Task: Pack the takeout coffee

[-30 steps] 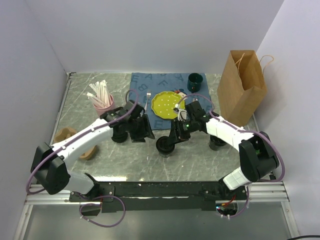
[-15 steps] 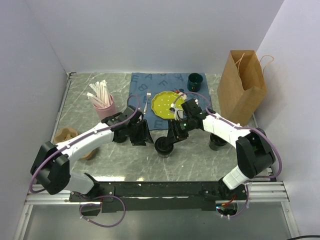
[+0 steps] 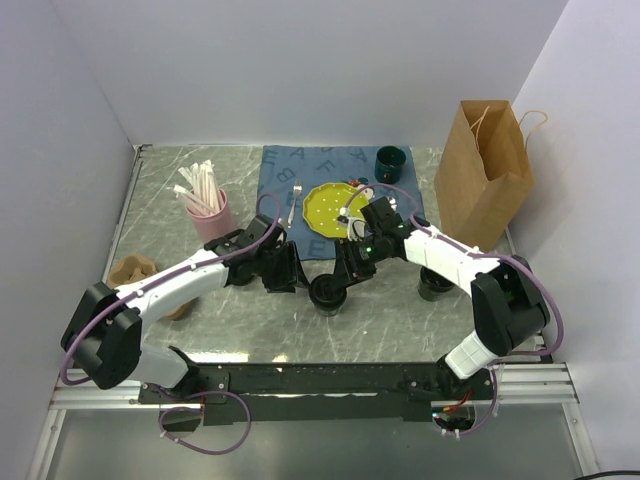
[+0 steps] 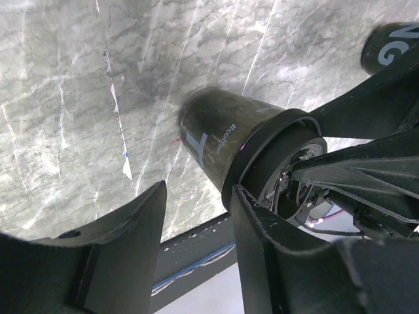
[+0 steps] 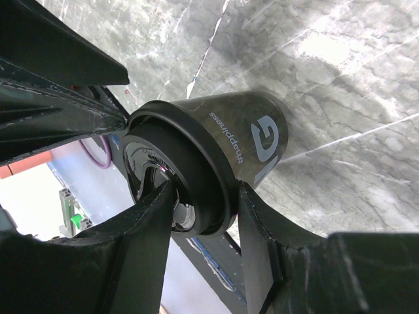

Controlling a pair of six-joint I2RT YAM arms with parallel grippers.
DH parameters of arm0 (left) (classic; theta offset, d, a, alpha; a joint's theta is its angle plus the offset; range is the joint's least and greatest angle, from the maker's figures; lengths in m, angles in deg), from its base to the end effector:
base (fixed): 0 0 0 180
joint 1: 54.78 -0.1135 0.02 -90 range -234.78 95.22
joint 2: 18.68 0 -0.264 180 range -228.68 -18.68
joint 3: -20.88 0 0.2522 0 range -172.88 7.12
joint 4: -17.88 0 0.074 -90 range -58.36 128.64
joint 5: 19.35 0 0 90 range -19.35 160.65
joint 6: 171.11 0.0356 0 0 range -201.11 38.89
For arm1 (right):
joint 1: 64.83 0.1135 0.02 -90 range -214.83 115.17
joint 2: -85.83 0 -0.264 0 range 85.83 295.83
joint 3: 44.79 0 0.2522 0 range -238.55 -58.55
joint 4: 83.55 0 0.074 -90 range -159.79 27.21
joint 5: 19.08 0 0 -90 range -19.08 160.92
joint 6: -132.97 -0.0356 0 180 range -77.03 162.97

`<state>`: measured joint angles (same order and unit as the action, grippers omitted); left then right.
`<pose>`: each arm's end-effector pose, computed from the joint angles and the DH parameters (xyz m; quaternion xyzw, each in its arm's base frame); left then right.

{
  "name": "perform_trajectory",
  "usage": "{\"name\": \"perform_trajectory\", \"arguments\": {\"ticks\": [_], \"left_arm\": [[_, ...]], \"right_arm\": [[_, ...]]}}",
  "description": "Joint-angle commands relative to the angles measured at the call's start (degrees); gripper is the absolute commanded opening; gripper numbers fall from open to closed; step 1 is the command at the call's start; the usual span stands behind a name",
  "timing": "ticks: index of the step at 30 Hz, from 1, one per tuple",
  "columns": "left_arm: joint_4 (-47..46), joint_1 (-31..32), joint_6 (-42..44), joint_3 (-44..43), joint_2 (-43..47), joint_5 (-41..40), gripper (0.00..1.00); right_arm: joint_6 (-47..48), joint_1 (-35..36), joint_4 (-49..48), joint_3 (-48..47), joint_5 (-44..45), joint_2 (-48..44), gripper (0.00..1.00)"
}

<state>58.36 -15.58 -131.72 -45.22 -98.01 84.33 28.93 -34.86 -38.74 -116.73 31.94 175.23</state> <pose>0.2124 -0.1841 0.2277 -0.0569 0.9425 -0.2984 0.1391 0.2531 0.1718 0.2118 -0.2060 0.8953 0.3850 0.0881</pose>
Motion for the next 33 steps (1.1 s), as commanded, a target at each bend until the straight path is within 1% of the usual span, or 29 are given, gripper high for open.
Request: {"name": "perform_trajectory", "arguments": {"ticks": [1, 8, 14, 21, 27, 30, 32, 33], "left_arm": [[-3.3, 0.2, 1.2, 0.7, 0.2, 1.3, 0.50], [-1.0, 0.2, 2.4, -1.4, 1.5, -0.7, 0.50], [-1.0, 0.2, 3.6, -2.2, 0.7, 0.0, 0.49], [-2.6, 0.2, 3.9, -1.0, -1.0, 0.7, 0.47], [-6.3, 0.3, 3.6, 1.1, -1.1, 3.2, 0.46], [-6.9, 0.3, 3.2, 2.0, -2.1, 3.7, 0.43], [-7.1, 0.4, 2.8, 2.7, -2.5, 3.5, 0.38], [-6.9, 0.4, 2.5, 2.9, -2.8, 3.3, 0.37]], "right_arm": [[1.7, 1.2, 2.6, -0.4, 5.1, 2.2, 0.42], [1.1, 1.4, 2.3, -0.3, 5.5, 2.4, 0.41], [0.7, 1.4, 1.9, 0.3, 5.6, 2.5, 0.41], [0.6, 1.4, 2.0, -0.2, 5.5, 2.8, 0.41], [0.3, 1.5, 1.7, -0.1, 5.1, 3.1, 0.41], [0.5, 1.5, 1.3, 0.3, 5.0, 3.3, 0.41], [0.6, 1.4, 1.0, 0.9, 5.0, 3.2, 0.41], [0.6, 1.5, 0.6, 1.2, 5.1, 3.2, 0.41]]}}
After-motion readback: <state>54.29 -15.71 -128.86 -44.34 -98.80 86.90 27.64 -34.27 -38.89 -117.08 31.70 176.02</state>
